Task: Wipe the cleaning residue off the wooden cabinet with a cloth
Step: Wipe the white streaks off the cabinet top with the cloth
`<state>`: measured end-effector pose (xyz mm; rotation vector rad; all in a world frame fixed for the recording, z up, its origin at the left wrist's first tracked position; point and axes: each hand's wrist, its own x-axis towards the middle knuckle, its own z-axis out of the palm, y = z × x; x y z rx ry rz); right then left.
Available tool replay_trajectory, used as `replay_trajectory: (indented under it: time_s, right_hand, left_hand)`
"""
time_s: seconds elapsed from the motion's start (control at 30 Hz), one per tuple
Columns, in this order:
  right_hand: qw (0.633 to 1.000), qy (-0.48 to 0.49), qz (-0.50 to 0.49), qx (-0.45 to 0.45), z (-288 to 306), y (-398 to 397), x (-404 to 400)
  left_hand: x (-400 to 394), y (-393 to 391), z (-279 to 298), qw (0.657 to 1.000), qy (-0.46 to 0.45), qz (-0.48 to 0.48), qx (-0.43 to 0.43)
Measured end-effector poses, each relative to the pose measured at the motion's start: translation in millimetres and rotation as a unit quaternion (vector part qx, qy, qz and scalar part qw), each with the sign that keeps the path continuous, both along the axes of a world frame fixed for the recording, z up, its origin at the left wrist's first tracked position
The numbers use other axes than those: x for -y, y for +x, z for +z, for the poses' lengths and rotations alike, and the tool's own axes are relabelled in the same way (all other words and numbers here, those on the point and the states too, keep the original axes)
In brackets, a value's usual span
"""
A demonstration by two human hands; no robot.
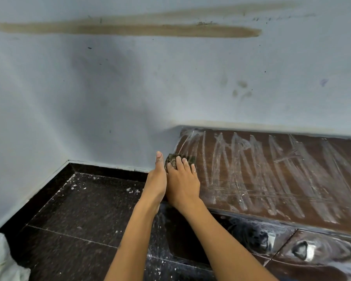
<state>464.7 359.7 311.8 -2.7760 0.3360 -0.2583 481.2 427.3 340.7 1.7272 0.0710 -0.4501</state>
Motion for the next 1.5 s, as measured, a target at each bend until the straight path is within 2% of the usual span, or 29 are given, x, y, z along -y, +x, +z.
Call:
replay_trajectory:
  time_s: [0.23,0.53,0.67,0.77,0.93,1.17,1.3,1.4,1.5]
  right_hand:
    - [1.0,-0.013,-0.006,0.006,-24.1,-59.4,-29.8]
    - [0.999,-0.018,0.011,-0.03,0.6,-12.5,-12.0]
    - [0.999,-0.008,-0.005,0.031,-14.5,-46.1,-25.6]
    - [0.998,-0.043,0.011,0.045,-9.6,-43.2,-25.2]
    - [0.999,-0.021,0.028,-0.024,10.1,-2.7,1.4]
    - [1.0,-0.013,0.008,-0.016,-20.8,-44.8,-21.4]
    - [0.999,-0.031,0.026,-0.003,-7.2,-20.4,-1.0]
    - [1.0,-0.028,0.001,-0.013,7.7,0.1,10.6]
    - [1.0,-0.003,-0.006,-0.024,-0.1,-16.1,3.7]
  left_hand:
    - [-2.7,-2.1,-3.0,1.0,-0.006,-0.002,-0.003]
    - [-0.1,-1.2,-1.5,0.999,-0.006,0.026,0.025]
    - [2.8,-1.7,-2.8,0.999,-0.014,0.031,0.024]
    - [4.0,7.0,-0.3,0.999,-0.007,0.032,0.017]
    - [9.4,2.9,3.2,0.998,0.013,0.036,0.041]
    - [4.5,0.6,-3.7,0.999,0.024,0.009,0.033]
    - [5.7,8.9,-6.4,0.999,0.005,0.009,0.048]
    - [7.4,4.6,-4.2,0.999,0.003,0.014,0.05]
    - [8.5,0.9,-4.9,0.998,0.009,0.019,0.055]
